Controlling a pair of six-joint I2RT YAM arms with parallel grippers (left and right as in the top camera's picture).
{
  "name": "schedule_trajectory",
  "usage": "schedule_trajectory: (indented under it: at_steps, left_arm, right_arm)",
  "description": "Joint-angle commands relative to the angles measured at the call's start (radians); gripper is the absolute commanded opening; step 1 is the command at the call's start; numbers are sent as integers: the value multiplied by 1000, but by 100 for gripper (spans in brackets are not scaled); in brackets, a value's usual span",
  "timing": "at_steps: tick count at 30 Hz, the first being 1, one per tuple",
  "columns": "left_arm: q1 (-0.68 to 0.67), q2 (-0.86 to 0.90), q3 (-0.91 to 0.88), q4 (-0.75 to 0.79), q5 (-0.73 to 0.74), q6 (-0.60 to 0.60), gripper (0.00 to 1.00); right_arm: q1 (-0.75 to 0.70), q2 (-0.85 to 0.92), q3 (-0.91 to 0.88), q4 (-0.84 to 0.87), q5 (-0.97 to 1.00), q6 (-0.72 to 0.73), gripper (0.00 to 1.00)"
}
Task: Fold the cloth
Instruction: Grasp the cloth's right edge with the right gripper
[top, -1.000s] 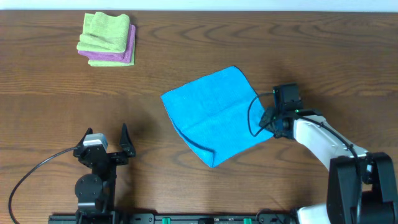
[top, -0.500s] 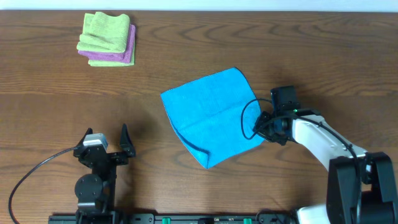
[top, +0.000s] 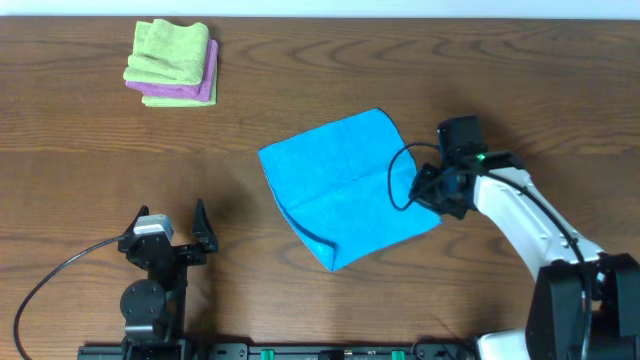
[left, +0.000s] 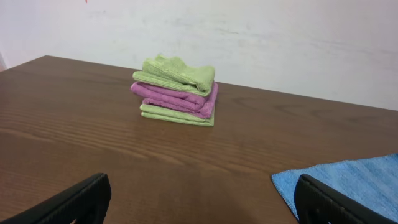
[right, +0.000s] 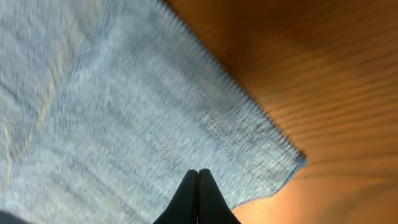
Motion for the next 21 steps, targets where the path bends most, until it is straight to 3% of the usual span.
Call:
schedule_trajectory:
  at_steps: [1,10,21]
  left_arm:
    - [4,-5,-37,-20,-10,0,95]
    - [4,-5,-37,-20,-10,0,95]
    - [4,-5,-37,-20,-10,0,95]
  right_arm:
    - [39,-12,-22,10,-18,21,1]
    - [66,2,-180,202,21,55,1]
    - [49,92,-192,271,100,23,1]
